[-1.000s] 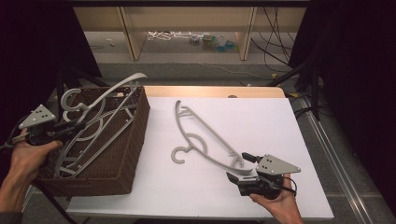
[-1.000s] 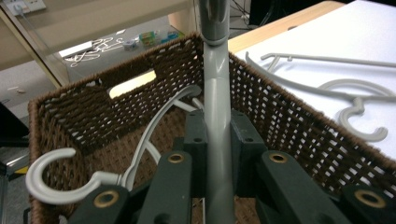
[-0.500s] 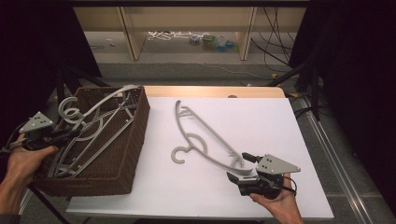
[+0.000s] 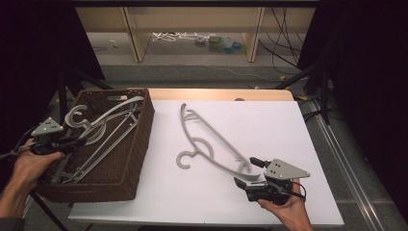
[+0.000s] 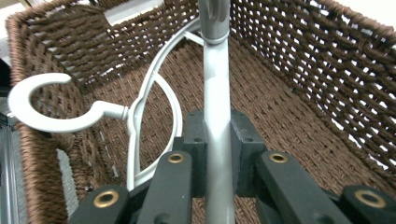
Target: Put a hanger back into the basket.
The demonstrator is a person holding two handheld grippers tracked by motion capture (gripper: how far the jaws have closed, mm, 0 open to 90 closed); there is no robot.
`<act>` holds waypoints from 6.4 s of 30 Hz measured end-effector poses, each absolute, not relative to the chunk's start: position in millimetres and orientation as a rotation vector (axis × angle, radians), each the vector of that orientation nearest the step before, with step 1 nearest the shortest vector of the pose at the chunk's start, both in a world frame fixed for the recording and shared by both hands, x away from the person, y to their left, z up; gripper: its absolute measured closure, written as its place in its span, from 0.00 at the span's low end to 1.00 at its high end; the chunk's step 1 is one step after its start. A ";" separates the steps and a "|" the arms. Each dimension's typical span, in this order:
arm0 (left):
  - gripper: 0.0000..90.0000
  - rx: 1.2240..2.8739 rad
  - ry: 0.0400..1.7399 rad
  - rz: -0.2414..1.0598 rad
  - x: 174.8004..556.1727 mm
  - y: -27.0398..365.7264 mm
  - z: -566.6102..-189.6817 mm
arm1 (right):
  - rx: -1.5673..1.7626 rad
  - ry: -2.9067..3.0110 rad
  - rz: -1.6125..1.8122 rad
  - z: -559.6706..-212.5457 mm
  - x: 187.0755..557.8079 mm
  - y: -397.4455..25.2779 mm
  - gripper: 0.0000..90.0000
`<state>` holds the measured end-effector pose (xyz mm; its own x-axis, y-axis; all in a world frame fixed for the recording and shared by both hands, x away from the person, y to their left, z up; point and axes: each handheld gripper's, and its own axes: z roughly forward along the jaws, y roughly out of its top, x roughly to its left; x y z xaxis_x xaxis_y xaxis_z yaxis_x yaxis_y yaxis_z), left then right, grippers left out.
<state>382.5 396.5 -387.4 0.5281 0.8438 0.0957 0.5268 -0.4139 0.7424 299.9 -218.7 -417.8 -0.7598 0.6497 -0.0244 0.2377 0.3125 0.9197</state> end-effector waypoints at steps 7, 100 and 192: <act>0.88 2.121 1.127 0.548 393.2 386.7 -396.2 | 0.790 2.191 1.429 -418.0 299.8 -217.9 0.21; 0.22 1.663 0.839 0.504 300.8 184.1 -392.0 | 0.801 2.181 1.464 -421.1 302.4 -219.9 0.19; 0.21 1.703 0.776 0.509 289.8 179.6 -432.4 | 0.815 2.875 0.527 -463.0 435.7 -110.4 0.82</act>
